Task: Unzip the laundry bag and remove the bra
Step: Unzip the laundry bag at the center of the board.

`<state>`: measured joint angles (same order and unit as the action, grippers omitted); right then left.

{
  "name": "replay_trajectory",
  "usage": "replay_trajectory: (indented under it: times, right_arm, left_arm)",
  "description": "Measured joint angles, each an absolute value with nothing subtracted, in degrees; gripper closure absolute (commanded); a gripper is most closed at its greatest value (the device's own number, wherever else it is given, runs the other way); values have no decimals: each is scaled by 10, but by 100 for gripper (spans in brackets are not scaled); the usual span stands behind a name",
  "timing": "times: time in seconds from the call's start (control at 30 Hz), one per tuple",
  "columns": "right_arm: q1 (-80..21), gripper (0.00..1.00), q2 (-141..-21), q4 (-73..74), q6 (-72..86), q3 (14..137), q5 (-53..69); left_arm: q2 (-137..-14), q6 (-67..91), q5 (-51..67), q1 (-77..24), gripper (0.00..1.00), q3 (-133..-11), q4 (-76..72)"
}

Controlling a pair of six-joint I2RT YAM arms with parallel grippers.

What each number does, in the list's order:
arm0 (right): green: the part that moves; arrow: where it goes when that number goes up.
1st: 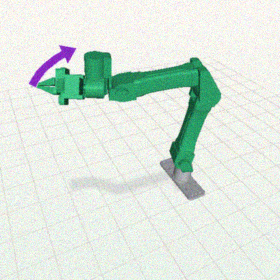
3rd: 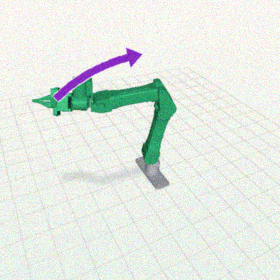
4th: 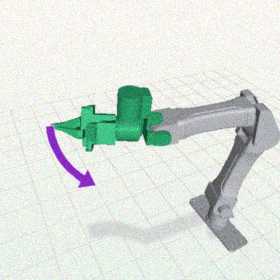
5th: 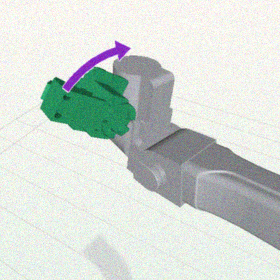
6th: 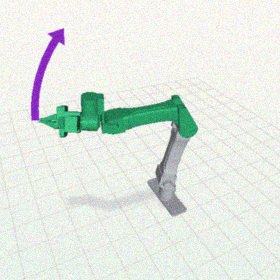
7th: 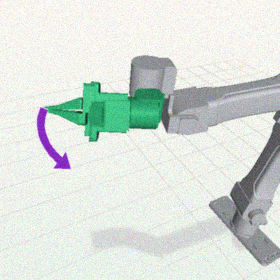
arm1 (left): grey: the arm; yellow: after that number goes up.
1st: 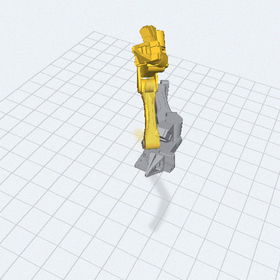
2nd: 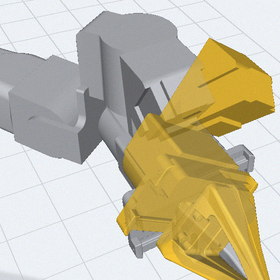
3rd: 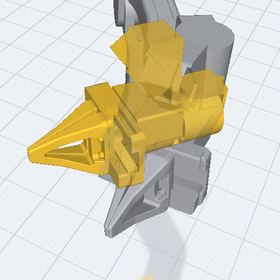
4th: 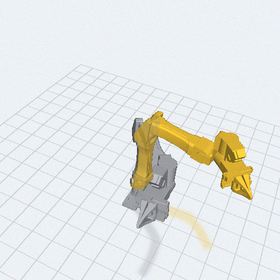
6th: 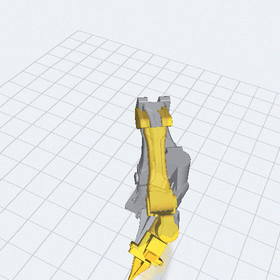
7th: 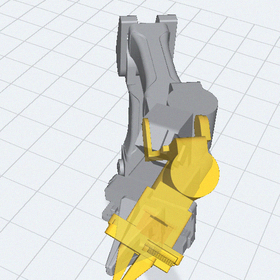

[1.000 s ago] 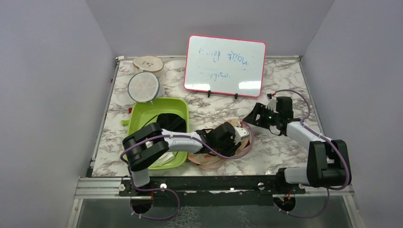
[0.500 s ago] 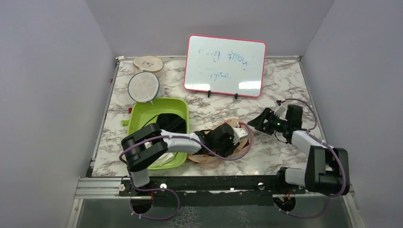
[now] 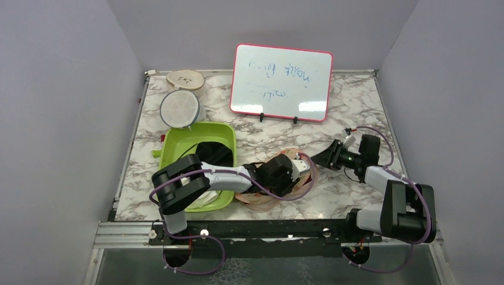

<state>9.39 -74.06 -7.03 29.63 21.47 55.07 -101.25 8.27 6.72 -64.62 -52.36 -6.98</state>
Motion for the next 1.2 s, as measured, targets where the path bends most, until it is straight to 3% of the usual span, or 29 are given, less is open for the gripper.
replay_trajectory:
  times: [0.8, 1.2]
  right_arm:
    - [94, 61, -675, 1, 278, 215, 517]
    - [94, 64, -737, -34, 289, 204, 526]
  left_arm:
    - [-1013, 83, 68, -646, 82, -524, -70]
    - [-1013, 83, 68, -646, 82, -524, -70]
